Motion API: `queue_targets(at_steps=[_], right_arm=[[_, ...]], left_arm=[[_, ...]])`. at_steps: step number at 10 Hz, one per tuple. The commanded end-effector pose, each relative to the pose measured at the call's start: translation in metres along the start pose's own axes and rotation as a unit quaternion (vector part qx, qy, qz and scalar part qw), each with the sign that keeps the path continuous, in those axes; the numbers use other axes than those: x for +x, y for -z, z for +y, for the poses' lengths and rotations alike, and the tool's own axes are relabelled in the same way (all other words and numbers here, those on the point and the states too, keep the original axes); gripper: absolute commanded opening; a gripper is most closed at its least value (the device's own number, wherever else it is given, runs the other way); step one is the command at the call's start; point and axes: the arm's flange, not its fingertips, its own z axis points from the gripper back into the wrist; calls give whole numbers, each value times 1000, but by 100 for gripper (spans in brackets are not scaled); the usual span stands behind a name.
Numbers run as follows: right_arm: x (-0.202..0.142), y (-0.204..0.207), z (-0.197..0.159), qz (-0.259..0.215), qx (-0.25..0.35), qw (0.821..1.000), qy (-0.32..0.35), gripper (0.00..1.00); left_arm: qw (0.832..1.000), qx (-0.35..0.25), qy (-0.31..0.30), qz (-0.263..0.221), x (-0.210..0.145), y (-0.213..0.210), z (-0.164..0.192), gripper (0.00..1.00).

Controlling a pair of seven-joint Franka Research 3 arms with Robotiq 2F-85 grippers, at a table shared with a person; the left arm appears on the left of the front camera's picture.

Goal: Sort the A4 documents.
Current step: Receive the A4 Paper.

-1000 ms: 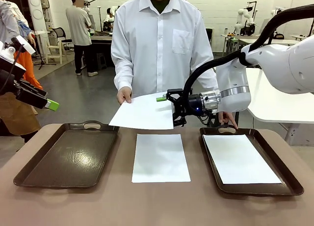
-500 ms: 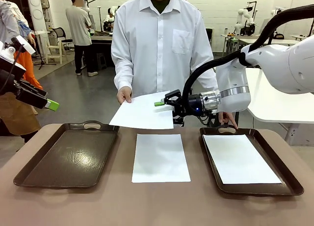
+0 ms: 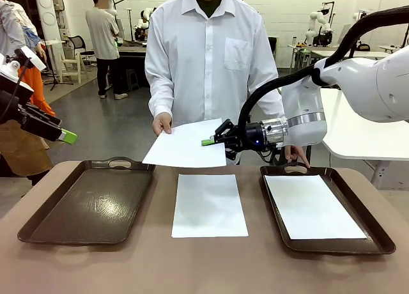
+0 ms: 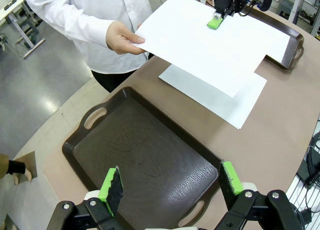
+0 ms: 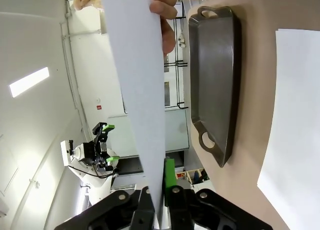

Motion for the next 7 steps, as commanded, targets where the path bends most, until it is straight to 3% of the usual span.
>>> queue_targets(at_steps=[1,7], right_arm=[[3,1,-2,-3,22,1000,-11,0],[3,-1,0,21,24,999,-14,0]], left_arm=[[1000,-3,5,-1,-1,0,1,100],[1000,-3,5,-1,-1,0,1,100]])
